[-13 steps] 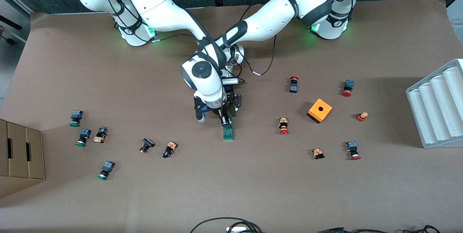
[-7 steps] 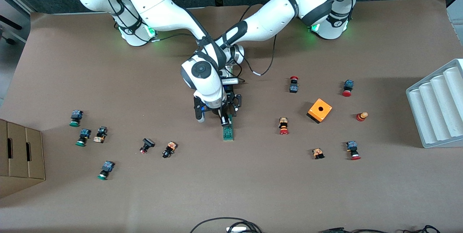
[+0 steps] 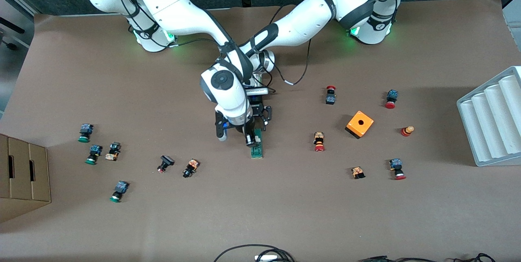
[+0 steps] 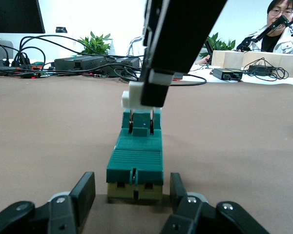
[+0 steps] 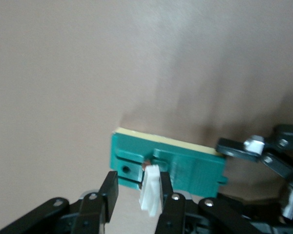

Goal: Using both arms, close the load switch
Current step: 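Push the white handle down toward the contacts with the right gripper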

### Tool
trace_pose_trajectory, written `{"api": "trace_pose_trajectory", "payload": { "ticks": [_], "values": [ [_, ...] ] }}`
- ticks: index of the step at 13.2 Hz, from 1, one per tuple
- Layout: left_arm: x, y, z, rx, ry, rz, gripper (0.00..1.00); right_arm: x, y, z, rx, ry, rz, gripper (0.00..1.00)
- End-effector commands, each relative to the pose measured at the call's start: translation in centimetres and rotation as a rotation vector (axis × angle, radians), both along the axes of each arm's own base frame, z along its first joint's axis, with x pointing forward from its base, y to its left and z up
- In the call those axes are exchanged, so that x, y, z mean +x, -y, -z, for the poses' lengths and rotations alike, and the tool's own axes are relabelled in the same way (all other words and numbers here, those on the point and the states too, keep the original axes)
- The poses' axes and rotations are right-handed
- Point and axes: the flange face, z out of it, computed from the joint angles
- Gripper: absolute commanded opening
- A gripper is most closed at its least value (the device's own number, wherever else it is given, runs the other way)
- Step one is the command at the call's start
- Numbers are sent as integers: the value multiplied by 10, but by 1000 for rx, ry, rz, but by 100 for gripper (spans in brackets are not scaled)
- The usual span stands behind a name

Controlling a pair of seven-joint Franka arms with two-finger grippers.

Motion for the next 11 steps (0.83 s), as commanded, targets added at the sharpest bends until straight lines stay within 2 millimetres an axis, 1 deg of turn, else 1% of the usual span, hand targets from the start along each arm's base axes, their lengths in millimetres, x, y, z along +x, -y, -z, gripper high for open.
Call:
{"api": "trace_pose_trajectory", "payload": {
  "ticks": [1, 5, 8, 11],
  "values": [
    [1, 0, 16, -2, -17, 4, 69, 15, 2, -2, 16, 24, 11, 40],
    [1, 0, 16, -2, -17, 4, 69, 18, -2, -7, 28, 31, 16, 39],
    [1, 0, 15, -3, -16, 4, 69, 21, -9, -5, 33, 26, 20, 39],
    [1, 0, 16, -2, -17, 4, 69, 18, -13, -2, 33, 22, 19, 38]
  ]
}}
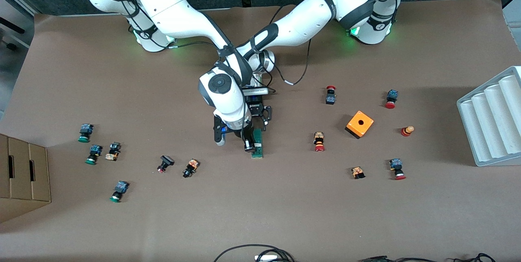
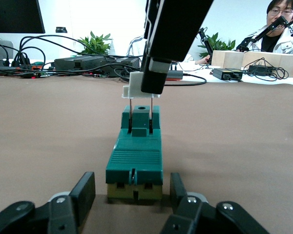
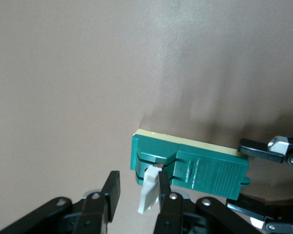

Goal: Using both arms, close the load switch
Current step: 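Push the white handle down toward the contacts with the right gripper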

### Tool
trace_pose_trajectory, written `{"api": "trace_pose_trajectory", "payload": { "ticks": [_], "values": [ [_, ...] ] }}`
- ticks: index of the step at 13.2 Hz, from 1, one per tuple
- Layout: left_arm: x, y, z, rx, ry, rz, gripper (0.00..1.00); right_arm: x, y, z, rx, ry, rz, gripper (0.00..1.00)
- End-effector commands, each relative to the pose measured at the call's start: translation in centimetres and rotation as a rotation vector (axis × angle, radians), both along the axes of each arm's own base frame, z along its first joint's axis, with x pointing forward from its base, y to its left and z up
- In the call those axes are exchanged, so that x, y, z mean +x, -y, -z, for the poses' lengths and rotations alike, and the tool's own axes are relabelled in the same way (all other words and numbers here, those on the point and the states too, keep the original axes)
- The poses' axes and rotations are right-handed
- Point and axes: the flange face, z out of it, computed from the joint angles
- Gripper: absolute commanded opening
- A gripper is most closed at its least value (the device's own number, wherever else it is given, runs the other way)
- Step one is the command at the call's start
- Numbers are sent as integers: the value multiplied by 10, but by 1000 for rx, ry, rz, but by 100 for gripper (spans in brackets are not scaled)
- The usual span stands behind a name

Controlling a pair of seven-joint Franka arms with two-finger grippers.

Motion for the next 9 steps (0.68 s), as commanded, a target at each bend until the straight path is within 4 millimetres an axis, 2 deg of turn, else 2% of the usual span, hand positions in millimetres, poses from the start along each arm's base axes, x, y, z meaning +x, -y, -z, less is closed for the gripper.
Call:
{"api": "trace_pose_trajectory", "payload": {
  "ticks": [1, 5, 9],
  "values": [
    [1, 0, 16, -1, -17, 4, 69, 6, -11, 5, 20, 1, 12, 38],
    [2, 0, 14, -4, -15, 4, 69, 7, -18, 10, 22, 4, 10, 36],
    [1, 0, 15, -3, -16, 4, 69, 15, -15, 8, 28, 11, 20, 36]
  ]
}}
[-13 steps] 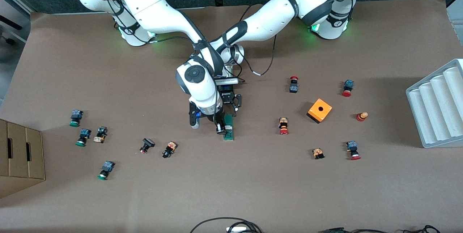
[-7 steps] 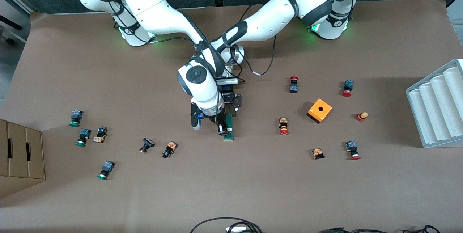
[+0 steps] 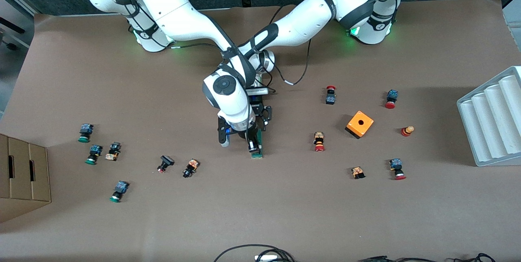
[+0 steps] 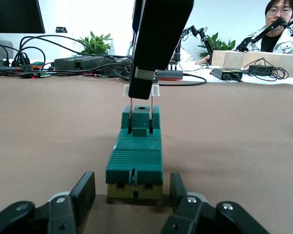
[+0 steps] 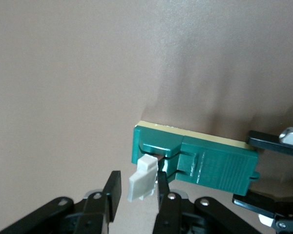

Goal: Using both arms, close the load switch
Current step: 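Push the white handle down toward the contacts with the right gripper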

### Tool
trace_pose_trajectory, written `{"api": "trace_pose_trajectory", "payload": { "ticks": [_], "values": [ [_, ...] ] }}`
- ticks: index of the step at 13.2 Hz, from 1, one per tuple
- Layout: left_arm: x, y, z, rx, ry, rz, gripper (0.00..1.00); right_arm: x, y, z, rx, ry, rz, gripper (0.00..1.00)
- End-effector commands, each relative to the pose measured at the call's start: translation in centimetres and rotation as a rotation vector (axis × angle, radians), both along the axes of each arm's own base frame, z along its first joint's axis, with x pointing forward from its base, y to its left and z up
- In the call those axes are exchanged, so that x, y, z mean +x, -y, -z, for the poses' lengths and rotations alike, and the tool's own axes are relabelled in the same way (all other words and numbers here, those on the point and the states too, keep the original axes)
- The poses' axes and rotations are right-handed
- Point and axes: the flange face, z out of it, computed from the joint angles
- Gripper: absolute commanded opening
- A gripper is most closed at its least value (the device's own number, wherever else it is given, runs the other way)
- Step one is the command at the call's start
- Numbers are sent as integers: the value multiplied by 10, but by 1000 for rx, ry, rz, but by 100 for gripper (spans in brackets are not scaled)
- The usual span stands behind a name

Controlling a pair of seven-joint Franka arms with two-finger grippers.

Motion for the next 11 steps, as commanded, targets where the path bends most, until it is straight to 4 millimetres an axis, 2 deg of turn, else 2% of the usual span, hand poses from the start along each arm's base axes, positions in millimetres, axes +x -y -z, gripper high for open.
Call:
{"api": "trace_pose_trajectory", "payload": {
  "ticks": [1, 11],
  "values": [
    [2, 0, 14, -4, -15, 4, 69, 13, -6, 1, 26, 8, 23, 36],
    [2, 0, 14, -4, -15, 4, 69, 25, -1, 13, 19, 10, 35, 36]
  ]
}}
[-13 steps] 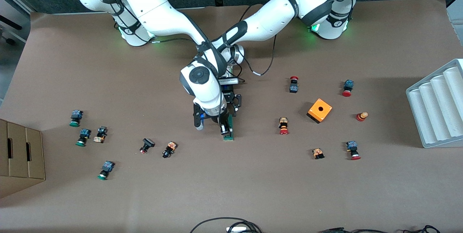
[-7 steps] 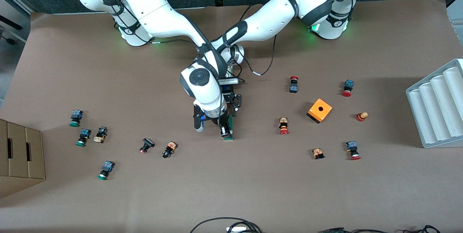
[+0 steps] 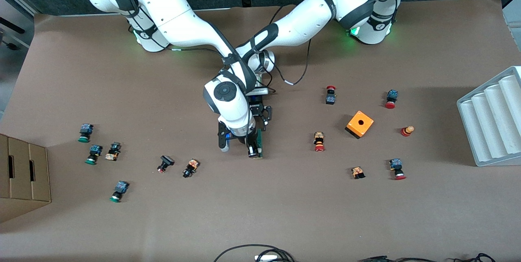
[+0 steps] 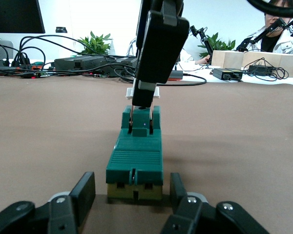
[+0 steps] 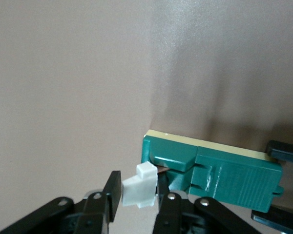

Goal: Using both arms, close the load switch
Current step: 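Push the white handle down toward the contacts with the right gripper, then press the handle fully down into the contacts with the right gripper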

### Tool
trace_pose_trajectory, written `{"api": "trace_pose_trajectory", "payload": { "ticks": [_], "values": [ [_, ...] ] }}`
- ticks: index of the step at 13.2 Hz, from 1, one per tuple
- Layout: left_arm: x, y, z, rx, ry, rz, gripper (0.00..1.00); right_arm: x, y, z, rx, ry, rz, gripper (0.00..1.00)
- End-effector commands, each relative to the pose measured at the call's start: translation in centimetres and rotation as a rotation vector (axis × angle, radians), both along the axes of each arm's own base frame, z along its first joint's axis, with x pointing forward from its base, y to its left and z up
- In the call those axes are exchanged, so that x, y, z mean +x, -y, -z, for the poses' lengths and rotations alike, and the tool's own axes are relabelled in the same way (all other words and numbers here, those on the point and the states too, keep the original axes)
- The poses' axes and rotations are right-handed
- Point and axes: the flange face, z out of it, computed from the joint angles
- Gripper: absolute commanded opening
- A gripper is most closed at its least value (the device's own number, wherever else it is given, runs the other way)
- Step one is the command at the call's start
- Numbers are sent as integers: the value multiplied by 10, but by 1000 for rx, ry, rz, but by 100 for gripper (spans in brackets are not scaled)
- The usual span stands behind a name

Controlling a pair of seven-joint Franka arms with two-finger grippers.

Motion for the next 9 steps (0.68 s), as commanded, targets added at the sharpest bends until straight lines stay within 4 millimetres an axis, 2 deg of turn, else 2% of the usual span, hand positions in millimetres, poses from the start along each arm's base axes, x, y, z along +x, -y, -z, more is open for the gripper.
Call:
{"api": "trace_pose_trajectory", "payload": {
  "ticks": [1, 9],
  "values": [
    [2, 0, 14, -4, -15, 4, 69, 17, 1, -2, 26, 11, 28, 36],
    [1, 0, 15, -3, -16, 4, 69, 22, -1, -11, 38, 6, 37, 37]
  ]
}}
